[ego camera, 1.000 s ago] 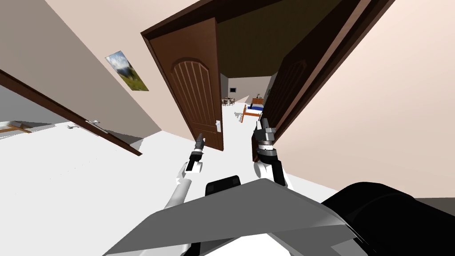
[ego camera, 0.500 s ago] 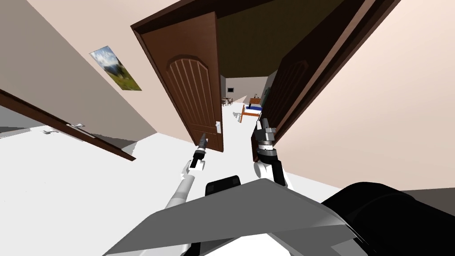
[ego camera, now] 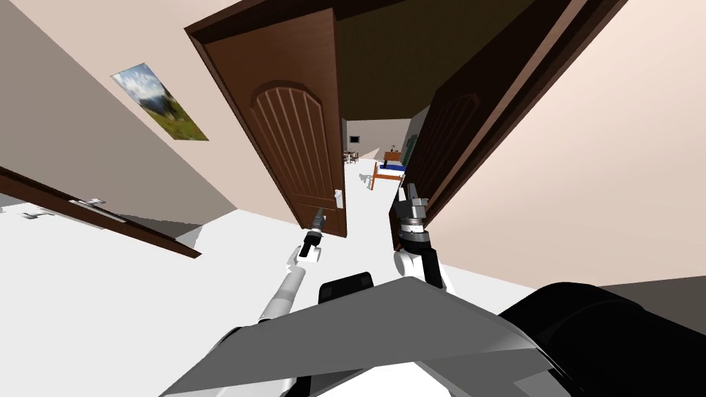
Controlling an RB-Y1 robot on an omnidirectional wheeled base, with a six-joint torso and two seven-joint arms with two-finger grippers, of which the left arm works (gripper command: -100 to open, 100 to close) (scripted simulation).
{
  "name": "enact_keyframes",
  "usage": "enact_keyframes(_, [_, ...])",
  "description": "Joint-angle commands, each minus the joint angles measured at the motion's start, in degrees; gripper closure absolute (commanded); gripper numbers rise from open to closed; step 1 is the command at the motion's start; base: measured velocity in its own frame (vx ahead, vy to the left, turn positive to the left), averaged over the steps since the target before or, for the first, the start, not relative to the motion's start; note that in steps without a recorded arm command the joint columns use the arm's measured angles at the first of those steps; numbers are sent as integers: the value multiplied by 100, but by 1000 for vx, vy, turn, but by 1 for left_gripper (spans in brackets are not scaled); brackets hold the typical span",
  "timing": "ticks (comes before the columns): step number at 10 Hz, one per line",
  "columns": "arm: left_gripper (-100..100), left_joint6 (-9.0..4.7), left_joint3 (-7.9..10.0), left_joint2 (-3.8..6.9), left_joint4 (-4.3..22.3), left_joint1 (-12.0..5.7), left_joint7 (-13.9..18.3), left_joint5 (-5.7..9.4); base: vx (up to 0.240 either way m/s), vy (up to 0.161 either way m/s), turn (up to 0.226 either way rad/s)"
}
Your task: Push the door open
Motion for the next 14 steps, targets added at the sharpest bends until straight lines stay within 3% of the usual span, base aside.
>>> enact_keyframes(1, [-100, 10, -32, -27, 201, -113, 2, 2, 79, 66, -74])
enact_keyframes(4, [-100, 39, -113, -141, 756, -437, -6, 7, 107, 84, -96])
enact_keyframes(7, [-100, 49, -141, -188, 955, -553, -9, 8, 74, 73, -44])
enact_keyframes(9, [-100, 67, -191, -283, 1300, -754, -14, 11, 101, 86, -101])
enact_keyframes(10, [-100, 67, -191, -283, 1300, -754, -14, 11, 84, 71, -32])
enact_keyframes(14, [-100, 89, -254, -430, 1731, -1004, -21, 14, 81, 74, -57])
